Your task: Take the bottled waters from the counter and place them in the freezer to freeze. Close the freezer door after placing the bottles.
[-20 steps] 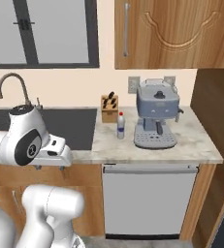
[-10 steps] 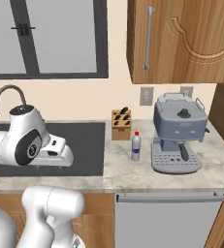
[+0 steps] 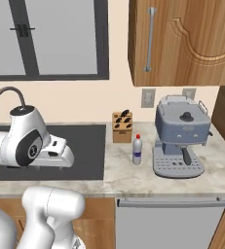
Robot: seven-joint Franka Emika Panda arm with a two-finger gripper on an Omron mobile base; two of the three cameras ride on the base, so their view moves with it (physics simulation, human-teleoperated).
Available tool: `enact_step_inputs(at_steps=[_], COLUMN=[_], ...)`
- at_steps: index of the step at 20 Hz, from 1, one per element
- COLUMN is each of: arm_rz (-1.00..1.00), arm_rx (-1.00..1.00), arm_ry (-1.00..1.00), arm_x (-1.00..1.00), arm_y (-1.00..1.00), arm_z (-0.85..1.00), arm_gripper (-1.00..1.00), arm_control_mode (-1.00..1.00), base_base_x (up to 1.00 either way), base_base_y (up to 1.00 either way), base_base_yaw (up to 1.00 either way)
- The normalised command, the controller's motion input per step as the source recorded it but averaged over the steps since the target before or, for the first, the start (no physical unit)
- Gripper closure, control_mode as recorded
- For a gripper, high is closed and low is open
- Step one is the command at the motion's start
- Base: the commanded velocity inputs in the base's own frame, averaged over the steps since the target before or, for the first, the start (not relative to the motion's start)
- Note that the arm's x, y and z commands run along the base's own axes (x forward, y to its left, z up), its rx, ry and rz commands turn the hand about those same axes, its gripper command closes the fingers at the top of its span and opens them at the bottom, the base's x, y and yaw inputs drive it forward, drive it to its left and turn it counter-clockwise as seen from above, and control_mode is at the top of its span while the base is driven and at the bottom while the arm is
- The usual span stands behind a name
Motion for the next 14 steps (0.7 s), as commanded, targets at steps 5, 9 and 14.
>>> enact_step_inputs(at_steps=[5,9,14], arm_rz=[0.00,0.00,0.00], arm_rx=[0.00,0.01,0.02], arm_ry=[-0.02,-0.21,-0.23], arm_x=[0.02,0.08,0.00], arm_y=[-0.07,-0.56,-0.60], arm_z=[0.00,0.00,0.00], arm_gripper=[-1.00,-1.00,-1.00], arm_control_mode=[-1.00,-1.00,-1.00], base_base_x=[0.01,0.00,0.00], base_base_y=[-0.05,0.00,0.00], base_base_yaw=[0.00,0.00,0.00])
